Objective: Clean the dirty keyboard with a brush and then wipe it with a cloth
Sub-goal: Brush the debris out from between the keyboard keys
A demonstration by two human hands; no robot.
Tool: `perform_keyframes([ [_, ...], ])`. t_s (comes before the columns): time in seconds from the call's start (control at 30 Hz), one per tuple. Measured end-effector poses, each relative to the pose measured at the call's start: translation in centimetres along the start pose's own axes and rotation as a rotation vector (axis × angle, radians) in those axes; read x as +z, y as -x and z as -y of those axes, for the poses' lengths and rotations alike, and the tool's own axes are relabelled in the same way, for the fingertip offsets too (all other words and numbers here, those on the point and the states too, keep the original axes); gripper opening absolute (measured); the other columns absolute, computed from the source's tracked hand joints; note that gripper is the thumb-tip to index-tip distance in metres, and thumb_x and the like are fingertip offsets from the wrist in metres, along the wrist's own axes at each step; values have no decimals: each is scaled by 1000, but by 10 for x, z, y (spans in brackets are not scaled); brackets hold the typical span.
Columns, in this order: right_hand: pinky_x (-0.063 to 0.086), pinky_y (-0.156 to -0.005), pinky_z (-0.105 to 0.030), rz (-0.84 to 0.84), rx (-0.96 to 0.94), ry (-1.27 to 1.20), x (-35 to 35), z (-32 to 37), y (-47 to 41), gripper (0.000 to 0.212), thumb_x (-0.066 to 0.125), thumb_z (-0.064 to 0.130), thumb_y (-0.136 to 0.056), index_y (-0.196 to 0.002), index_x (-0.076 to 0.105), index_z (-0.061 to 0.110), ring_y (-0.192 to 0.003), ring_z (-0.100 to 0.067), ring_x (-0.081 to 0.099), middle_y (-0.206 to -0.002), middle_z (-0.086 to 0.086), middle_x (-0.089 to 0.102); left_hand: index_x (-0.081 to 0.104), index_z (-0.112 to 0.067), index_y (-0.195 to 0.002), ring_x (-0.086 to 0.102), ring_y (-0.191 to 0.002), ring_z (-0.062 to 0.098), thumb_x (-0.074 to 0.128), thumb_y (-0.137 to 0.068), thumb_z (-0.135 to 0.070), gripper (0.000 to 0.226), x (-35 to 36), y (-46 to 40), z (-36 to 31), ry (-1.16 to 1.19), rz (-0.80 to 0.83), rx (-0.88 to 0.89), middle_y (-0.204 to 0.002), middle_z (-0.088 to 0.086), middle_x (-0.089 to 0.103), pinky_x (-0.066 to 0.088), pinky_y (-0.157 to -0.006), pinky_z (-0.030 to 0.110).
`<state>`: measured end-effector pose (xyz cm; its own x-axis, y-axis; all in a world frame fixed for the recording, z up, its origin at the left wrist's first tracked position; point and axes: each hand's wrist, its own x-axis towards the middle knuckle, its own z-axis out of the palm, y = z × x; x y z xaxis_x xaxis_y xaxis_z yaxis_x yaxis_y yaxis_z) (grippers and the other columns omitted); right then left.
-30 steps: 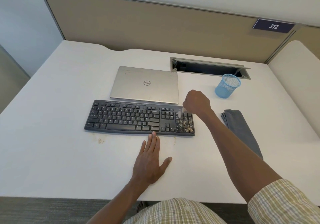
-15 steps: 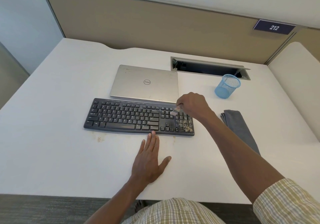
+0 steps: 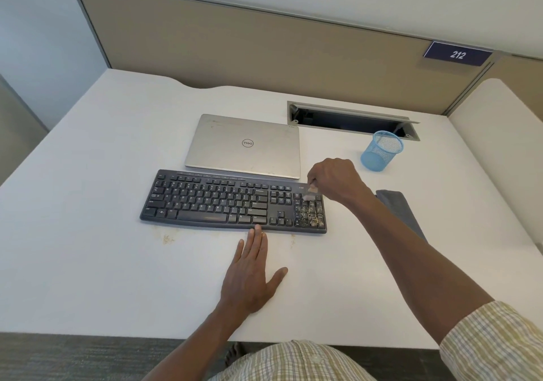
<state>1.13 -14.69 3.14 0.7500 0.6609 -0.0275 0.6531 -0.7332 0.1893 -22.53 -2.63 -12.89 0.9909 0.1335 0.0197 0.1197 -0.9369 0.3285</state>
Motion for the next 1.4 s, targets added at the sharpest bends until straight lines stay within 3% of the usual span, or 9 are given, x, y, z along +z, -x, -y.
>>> perform_keyframes([
  [0.13, 36, -66, -26, 11, -29, -113, 3, 7, -2, 27, 50, 24, -96, -103, 75, 33, -92, -17, 66, -107, 10, 72, 11, -5, -161, -4, -156, 24, 25, -100, -70, 90, -1, 0, 0, 8, 5, 3, -168, 9, -4, 1, -124, 38],
  [0.3, 40, -66, -26, 2, -10, 67, 4, -4, 2, 25, 53, 20, -96, -107, 72, 32, -89, -21, 68, -104, 6, 72, 8, -6, -161, -6, -156, 23, 25, -100, -70, 91, -1, 0, 0, 8, 7, 0, -168, 9, -7, -1, -124, 37],
  [0.47, 40, -67, -26, 9, -3, -58, 6, 0, 0, 27, 51, 24, -97, -105, 73, 36, -91, -18, 67, -108, 11, 72, 1, -7, -161, -14, -155, 21, 21, -99, -71, 91, -3, 1, -1, 26, 12, 12, -167, 7, -15, -9, -123, 33],
  [0.63, 38, -66, -27, 41, 42, 94, 6, -20, 6, 24, 56, 20, -95, -107, 72, 34, -91, -21, 68, -105, 6, 72, 6, -6, -161, -8, -156, 23, 23, -99, -71, 91, -1, 0, 0, 17, -2, 10, -168, 8, -8, -4, -124, 35],
  [0.8, 36, -67, -26, 14, 34, -53, 7, -9, 4, 26, 53, 21, -96, -102, 75, 33, -93, -18, 66, -108, 12, 71, 6, -6, -161, -8, -156, 22, 23, -99, -71, 91, 0, 0, 1, 16, 8, 12, -168, 8, -8, -2, -124, 35],
  [0.97, 38, -64, -26, 45, 95, 152, 12, -27, 12, 22, 59, 15, -92, -104, 72, 28, -86, -21, 68, -99, 4, 72, 11, -5, -161, -2, -156, 24, 26, -100, -70, 90, 0, 0, 0, 3, 7, 4, -168, 9, -2, 1, -124, 38],
  [1.2, 36, -63, -25, 44, 121, -47, 13, -19, 13, 21, 58, 21, -94, -100, 74, 34, -87, -18, 67, -103, 9, 73, 5, -7, -161, -5, -156, 23, 24, -100, -71, 90, -1, 0, 0, 13, 11, 9, -168, 8, -6, 0, -124, 37],
  [1.3, 36, -61, -26, 39, 179, 114, 11, -28, 21, 20, 57, 18, -93, -102, 73, 26, -81, -20, 67, -94, 2, 72, -7, -10, -159, -14, -155, 21, 21, -99, -72, 90, -2, 1, 0, 24, 25, 13, -167, 7, -16, -6, -125, 35],
  [1.4, 38, -61, -26, -15, 312, -13, 11, -25, 22, 18, 56, 18, -91, -95, 73, 18, -76, -24, 66, -87, -3, 71, -16, -13, -156, -19, -154, 19, 17, -98, -73, 89, -3, 1, 1, 25, 32, 20, -165, 5, -23, -6, -126, 35],
])
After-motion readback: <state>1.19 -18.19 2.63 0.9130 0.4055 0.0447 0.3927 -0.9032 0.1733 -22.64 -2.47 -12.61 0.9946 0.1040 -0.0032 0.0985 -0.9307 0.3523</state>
